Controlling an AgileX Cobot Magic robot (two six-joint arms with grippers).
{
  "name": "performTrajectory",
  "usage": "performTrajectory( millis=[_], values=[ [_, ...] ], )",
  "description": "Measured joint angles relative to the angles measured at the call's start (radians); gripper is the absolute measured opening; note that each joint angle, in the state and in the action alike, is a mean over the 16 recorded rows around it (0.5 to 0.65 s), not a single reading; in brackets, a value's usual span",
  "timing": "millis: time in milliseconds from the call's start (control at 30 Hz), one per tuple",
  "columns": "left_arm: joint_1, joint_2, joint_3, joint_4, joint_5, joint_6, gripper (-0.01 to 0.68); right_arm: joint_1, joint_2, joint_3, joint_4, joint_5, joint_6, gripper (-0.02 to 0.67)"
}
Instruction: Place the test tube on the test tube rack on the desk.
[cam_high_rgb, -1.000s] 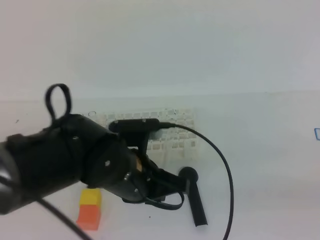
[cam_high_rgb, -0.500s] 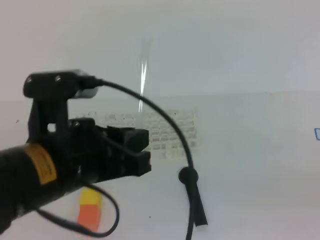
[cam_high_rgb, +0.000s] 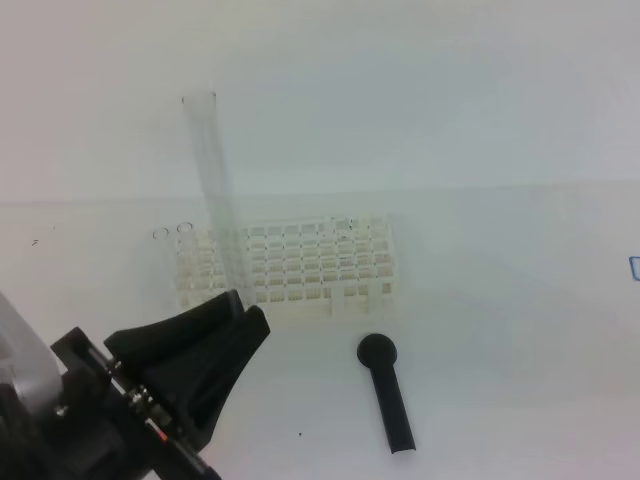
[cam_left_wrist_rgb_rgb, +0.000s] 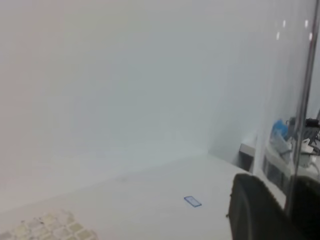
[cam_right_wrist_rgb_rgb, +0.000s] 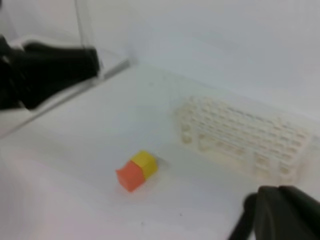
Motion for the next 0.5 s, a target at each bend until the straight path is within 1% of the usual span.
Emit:
performTrajectory(
  millis=[100, 200, 500],
  values=[
    [0.000, 0.007, 0.036, 0.004, -0.086, 0.012, 0.108, 0.008, 0.022, 0.000, 0.096, 0.014, -0.088, 0.039],
    [0.000, 0.019, 0.055, 0.011, -0.134, 0.021, 0.108, 0.022, 0.050, 0.000, 0.176, 0.035, -0.162, 0.087],
    [0.000, 0.042, 0.061, 0.039, -0.170, 0.003, 0.108, 0.087, 0.151, -0.027, 0.351, 0.103, -0.344, 0.291]
  ],
)
